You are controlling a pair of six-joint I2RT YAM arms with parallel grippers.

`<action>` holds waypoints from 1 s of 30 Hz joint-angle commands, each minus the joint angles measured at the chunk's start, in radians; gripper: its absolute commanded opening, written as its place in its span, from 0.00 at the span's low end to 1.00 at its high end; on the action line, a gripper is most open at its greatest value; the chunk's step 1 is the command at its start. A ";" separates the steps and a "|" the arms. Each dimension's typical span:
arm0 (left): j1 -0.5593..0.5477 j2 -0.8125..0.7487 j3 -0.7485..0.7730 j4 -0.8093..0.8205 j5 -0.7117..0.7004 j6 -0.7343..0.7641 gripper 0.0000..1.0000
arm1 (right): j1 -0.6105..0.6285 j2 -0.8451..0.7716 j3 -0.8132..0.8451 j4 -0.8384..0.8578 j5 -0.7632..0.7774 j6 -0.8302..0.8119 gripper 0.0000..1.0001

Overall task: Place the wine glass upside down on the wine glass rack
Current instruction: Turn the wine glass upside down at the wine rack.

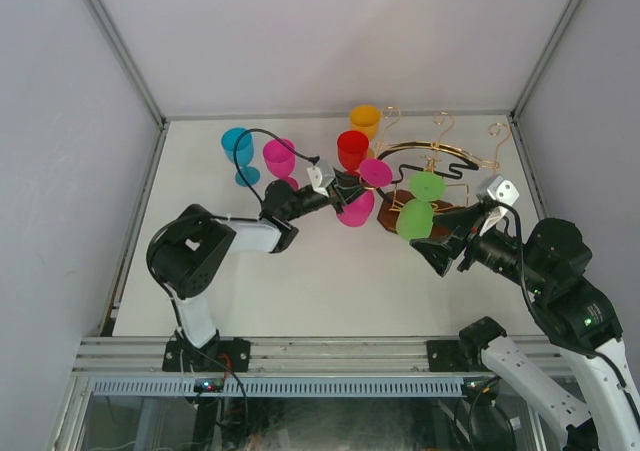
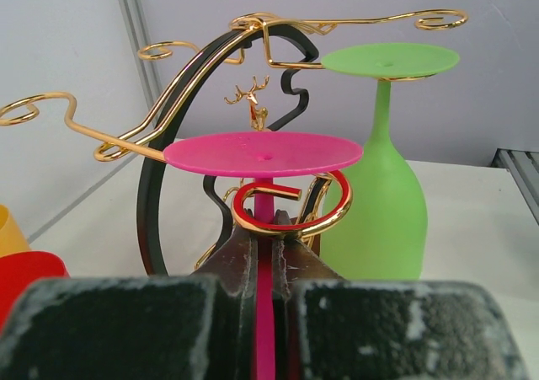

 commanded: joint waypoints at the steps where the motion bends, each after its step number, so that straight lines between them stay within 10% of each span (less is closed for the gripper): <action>1: -0.029 -0.025 0.007 0.047 0.030 0.024 0.00 | -0.006 -0.005 0.033 0.014 0.000 0.007 0.70; 30: -0.079 -0.141 -0.181 0.070 -0.056 0.062 0.00 | -0.006 -0.006 0.034 0.006 0.004 0.000 0.70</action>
